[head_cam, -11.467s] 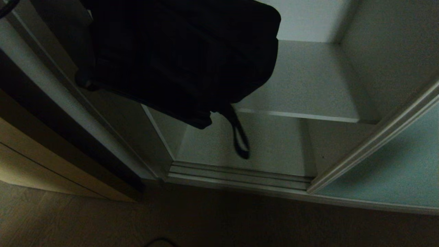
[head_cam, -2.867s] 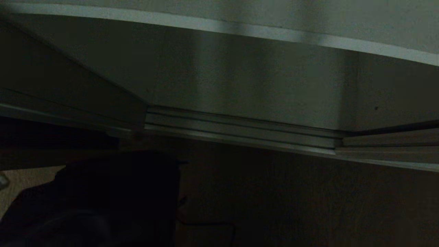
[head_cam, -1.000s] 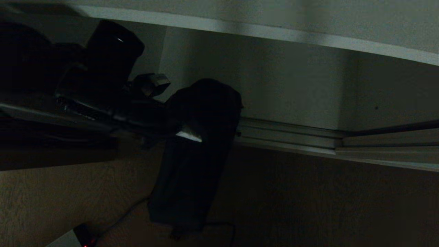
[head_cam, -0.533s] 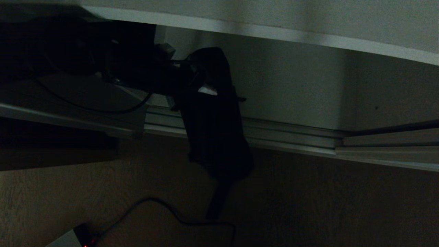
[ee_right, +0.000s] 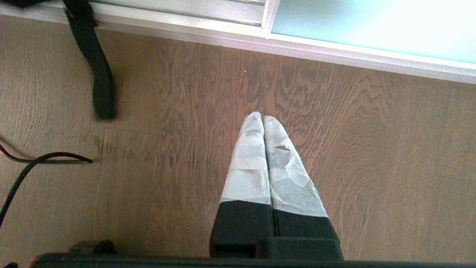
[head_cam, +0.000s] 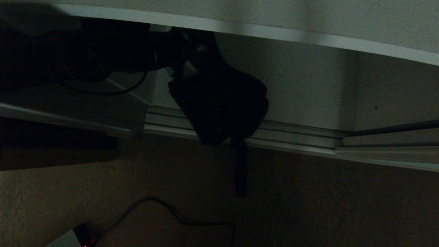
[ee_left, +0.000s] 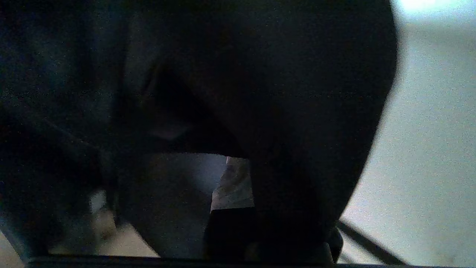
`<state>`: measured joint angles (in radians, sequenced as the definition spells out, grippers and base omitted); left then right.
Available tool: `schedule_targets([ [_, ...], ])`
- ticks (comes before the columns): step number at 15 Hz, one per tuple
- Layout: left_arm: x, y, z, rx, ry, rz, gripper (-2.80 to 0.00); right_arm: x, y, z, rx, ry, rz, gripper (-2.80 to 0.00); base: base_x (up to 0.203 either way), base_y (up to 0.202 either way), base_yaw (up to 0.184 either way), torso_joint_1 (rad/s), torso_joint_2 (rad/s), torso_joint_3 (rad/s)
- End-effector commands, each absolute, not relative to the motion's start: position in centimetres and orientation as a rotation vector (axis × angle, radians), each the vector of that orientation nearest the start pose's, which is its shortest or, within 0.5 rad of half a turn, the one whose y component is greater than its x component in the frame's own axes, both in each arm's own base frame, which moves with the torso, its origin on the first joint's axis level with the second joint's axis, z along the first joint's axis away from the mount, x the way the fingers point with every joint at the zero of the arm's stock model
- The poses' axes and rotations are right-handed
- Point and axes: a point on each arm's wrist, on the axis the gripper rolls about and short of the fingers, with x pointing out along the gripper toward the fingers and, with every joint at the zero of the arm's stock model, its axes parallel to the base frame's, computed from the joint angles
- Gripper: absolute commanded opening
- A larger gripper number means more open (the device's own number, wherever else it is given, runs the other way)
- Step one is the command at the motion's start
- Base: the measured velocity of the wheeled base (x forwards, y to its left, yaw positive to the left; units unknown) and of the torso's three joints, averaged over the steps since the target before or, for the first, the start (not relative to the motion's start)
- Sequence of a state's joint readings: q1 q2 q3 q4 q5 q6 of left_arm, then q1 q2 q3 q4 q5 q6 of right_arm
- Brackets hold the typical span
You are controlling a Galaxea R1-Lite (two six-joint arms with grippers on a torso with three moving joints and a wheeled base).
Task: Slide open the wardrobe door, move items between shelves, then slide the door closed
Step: Place the bag on the lower shelf
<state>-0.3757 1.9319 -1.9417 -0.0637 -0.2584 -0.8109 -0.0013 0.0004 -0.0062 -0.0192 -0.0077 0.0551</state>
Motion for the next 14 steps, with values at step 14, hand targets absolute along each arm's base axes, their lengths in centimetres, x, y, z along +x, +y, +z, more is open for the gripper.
schedule_targets([
  [14, 36.3, -14.5, 39.4, -0.480, -0.513, -0.753, -2.80, -2.3, 0.0, 7.9, 0.055, -0.028, -0.007, -2.80, 0.000, 0.000, 0.000, 0.000, 0.00, 0.000],
])
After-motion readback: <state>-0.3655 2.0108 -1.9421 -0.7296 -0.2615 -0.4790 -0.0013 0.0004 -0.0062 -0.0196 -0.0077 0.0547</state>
